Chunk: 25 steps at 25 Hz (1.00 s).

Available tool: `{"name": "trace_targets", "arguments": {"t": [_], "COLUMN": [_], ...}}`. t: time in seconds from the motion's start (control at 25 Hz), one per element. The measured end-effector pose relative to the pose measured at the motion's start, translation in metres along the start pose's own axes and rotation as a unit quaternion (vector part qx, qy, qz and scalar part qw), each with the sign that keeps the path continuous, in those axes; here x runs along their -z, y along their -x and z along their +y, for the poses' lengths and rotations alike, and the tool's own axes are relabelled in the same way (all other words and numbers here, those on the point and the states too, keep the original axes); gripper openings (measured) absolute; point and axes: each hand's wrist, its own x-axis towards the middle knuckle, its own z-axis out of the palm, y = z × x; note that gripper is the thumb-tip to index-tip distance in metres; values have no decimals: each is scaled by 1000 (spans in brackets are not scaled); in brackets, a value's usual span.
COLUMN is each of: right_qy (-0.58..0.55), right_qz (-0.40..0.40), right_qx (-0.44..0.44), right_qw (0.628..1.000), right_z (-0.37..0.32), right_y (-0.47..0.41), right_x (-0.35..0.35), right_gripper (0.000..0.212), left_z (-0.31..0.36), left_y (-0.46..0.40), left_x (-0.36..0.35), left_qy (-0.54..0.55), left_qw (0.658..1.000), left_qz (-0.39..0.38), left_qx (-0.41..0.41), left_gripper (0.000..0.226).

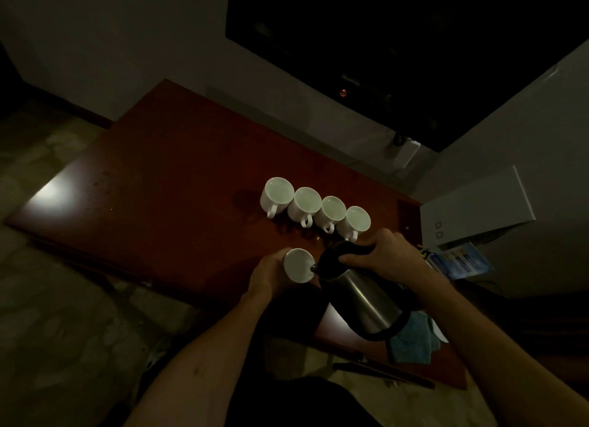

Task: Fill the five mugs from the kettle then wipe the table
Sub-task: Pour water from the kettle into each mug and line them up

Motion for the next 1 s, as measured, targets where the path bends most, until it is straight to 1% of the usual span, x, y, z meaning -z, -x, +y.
{"name": "trace_targets", "arguments": {"t": [0.08, 0.12, 0.24, 0.32, 0.48, 0.68, 0.88, 1.0], "right_qy": [-5, -7, -11, -10, -6, -2, 1, -1], "right_qz": [-3, -1, -1, -3, -9, -7, -10, -17], "right_qx": [3, 0, -3, -5, -6, -3, -1, 0], "right_qw": [1000, 1000, 1000, 1000, 1000, 1000, 1000, 1000], "right_z": [0, 0, 2, 1, -3, -2, 0, 0], "right_y": [1, 2, 1, 1, 2, 1, 0, -2], "right_x": [0, 0, 1, 2, 3, 3, 2, 2], "right_gripper": [107, 112, 118, 108, 75, 52, 55, 68], "left_z": [-1, -1, 1, 2, -1, -3, -5, -4], "left_y": [1, 1, 2, 2, 1, -1, -3, -3], "left_x": [0, 0, 2, 4, 3, 2, 0, 1], "left_qy": [7, 8, 1, -4, 0, -9, -14, -18], "left_qw": [1000, 1000, 1000, 1000, 1000, 999, 1000, 1000], "left_qz": [15, 14, 10, 11, 2, -3, 2, 1], "left_qx": [0, 2, 12, 19, 24, 32, 26, 23], "left_gripper": [73, 73, 75, 74, 75, 77, 77, 77]}}
